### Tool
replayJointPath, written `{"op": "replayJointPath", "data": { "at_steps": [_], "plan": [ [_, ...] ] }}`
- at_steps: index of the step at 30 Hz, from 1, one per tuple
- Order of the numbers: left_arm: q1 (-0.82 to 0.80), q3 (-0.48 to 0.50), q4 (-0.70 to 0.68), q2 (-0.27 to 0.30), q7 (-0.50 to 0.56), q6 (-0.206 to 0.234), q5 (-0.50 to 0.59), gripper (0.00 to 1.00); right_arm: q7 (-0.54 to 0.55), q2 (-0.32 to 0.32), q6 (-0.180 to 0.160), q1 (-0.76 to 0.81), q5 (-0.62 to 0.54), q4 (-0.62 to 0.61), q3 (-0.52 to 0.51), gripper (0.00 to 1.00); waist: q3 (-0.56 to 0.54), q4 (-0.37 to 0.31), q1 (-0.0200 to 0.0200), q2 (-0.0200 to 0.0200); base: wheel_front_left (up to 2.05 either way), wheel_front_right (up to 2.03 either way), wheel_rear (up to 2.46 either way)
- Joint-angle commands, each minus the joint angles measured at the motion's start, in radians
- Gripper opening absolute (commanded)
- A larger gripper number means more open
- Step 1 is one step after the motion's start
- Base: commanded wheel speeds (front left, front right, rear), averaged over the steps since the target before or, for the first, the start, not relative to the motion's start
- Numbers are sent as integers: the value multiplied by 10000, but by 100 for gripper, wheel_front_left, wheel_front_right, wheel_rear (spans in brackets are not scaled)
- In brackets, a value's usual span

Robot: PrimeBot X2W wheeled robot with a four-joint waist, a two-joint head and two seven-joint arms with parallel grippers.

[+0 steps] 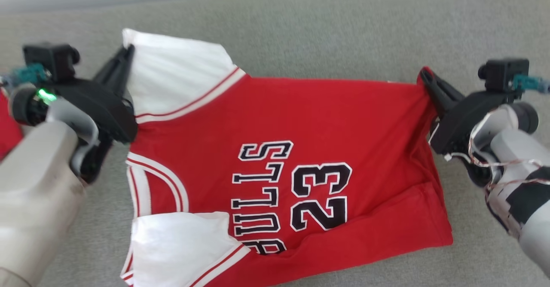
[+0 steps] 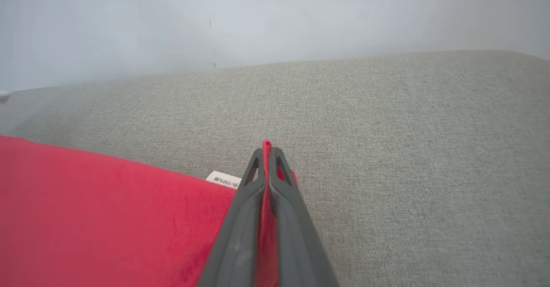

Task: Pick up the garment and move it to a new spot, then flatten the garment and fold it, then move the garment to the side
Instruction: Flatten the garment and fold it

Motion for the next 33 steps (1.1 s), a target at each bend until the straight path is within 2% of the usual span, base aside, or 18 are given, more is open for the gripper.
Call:
{"op": "replayJointPath", "data": {
  "at_steps": [1,7,13,20,21,25,27,33],
  "plan": [
    [278,-100,-188,59,-92,21,-89,0,-149,35,-25,215,64,82,-55,0,-471,306,1,0,0,0,0],
    [678,-109,-860,311,-280,84,343,0,-758,442,-25,315,-127,705,-182,0,-759,455,1,0,0,0,0],
    [1254,391,-1945,406,-329,286,879,0,-1378,825,-25,462,-437,1109,-110,0,-1095,500,1,0,0,0,0],
    [3752,1642,-4829,507,-325,1203,2168,0,-1792,591,-25,1534,-929,540,-781,0,-1476,695,1,0,0,0,0],
    [3752,1642,-4829,507,-325,1203,2168,0,-1792,591,-25,1534,-929,540,-781,0,-1476,695,1,0,0,0,0],
    [5427,2472,-6164,480,-325,1741,2829,0,-1793,618,-25,2683,-1647,-560,-2160,0,-1566,726,1,0,0,0,0],
    [6236,2921,-6704,276,-325,1897,3018,0,-1783,761,-25,3288,-2000,-1087,-2908,0,-1602,782,1,0,0,0,0],
    [8121,3748,-7502,-523,-320,1796,3518,0,-1784,1238,-25,5457,-3277,-2817,-4981,0,-1654,1040,1,0,0,0,0]
  ]
}}
